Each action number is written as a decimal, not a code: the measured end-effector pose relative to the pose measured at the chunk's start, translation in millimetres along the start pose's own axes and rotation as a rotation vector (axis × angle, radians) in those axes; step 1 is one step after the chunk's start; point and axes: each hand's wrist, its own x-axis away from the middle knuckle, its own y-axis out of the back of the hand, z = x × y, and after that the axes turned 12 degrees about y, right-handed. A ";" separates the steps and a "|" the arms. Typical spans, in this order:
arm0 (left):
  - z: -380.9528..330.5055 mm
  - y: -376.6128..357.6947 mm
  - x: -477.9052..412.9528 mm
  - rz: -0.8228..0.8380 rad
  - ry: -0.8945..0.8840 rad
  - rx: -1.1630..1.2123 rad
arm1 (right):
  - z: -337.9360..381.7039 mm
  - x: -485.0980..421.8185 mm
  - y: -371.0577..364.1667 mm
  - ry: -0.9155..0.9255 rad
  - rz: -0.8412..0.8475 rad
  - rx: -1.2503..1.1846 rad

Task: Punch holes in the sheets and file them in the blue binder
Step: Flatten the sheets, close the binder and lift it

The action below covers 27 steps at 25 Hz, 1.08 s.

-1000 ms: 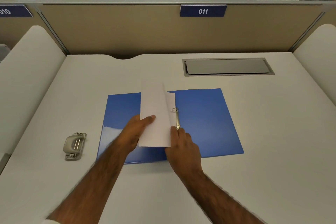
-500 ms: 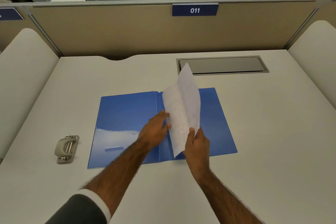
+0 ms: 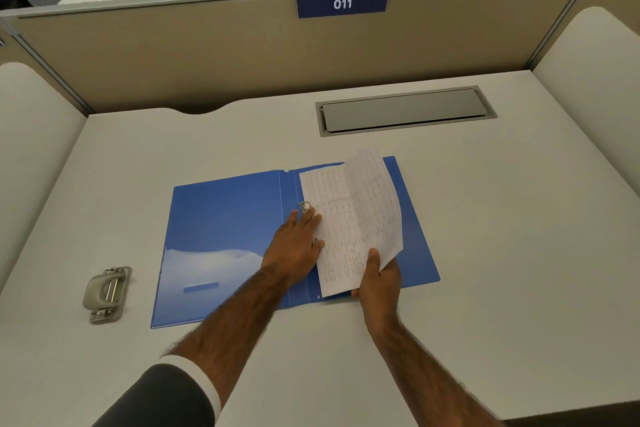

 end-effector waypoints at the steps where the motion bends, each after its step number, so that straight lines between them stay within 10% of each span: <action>1: -0.7 -0.9 -0.6 0.003 0.001 -0.026 | -1.9 -1.5 0.3 0.002 0.009 0.009; 13: 2.2 -1.7 0.1 0.026 -0.075 -0.138 | -7.6 2.9 50.4 -0.183 0.142 0.228; 18: 4.3 -2.8 -1.1 0.043 -0.078 -0.158 | 14.5 -3.6 73.8 0.623 -0.186 0.899; 21: 4.7 -4.0 -1.4 0.034 -0.079 -0.166 | 26.7 -24.7 45.5 1.035 0.102 1.084; 27: 3.8 -6.6 -3.1 0.014 -0.068 -0.192 | -19.0 -62.3 -7.8 0.766 0.592 1.252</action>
